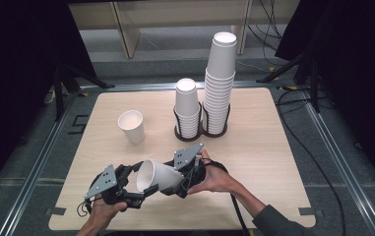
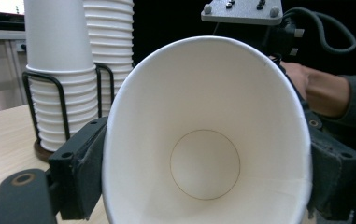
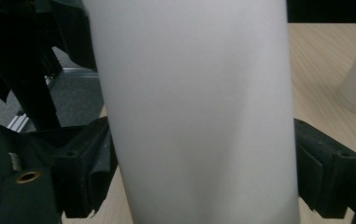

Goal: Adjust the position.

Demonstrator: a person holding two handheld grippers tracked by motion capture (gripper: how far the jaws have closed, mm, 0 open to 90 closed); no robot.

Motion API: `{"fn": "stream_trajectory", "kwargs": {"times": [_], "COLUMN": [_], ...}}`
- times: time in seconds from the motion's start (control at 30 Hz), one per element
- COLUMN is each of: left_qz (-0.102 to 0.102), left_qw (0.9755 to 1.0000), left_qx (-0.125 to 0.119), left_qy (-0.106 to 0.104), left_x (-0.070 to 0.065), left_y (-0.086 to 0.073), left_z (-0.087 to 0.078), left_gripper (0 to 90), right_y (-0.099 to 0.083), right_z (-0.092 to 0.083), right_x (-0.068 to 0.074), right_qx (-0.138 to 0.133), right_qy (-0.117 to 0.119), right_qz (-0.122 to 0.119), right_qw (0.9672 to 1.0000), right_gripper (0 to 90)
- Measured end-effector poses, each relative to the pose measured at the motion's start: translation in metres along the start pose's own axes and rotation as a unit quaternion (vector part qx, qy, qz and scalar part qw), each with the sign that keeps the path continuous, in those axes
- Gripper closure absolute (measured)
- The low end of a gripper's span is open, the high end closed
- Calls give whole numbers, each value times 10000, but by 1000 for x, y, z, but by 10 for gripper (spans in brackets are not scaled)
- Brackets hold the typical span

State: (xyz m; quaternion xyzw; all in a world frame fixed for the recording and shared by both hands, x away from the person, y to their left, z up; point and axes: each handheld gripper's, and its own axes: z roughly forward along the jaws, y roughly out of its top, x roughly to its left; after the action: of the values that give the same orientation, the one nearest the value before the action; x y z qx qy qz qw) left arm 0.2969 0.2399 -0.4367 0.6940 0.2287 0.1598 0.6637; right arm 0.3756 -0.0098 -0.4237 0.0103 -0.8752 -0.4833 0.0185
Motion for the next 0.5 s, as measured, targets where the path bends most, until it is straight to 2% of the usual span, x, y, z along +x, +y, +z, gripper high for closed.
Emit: {"fn": "stream_trajectory", "kwargs": {"times": [0.13,0.3,0.37,0.4,0.43,0.47,0.5], "left_qz": [84,386,478,499,580,589,557], "left_qw": [9993,9960,9943,9946,9924,9919,9924], "left_qx": [245,613,761,741,905,968,957], "left_qy": [260,529,566,536,591,579,540], "left_x": [3,7,7,7,7,6,5], "left_y": [2,4,5,5,6,6,6], "left_z": [-1,-3,-4,-2,-3,-3,-1], "left_gripper": [146,146,146,145,145,145,145], "right_y": [-2,-4,-3,-3,-2,-1,-1], "right_z": [-6,-14,-16,-15,-15,-14,-13], "right_x": [-3,-4,-4,-3,-2,-2,-1], "right_qx": [180,476,569,602,635,667,728], "right_qy": [-182,-450,-559,-586,-605,-660,-662], "right_qz": [37,-53,-113,-135,-137,-198,-208], "right_qw": [9997,9978,9967,9964,9961,9954,9949], "right_gripper": [159,158,158,158,158,157,157]}}
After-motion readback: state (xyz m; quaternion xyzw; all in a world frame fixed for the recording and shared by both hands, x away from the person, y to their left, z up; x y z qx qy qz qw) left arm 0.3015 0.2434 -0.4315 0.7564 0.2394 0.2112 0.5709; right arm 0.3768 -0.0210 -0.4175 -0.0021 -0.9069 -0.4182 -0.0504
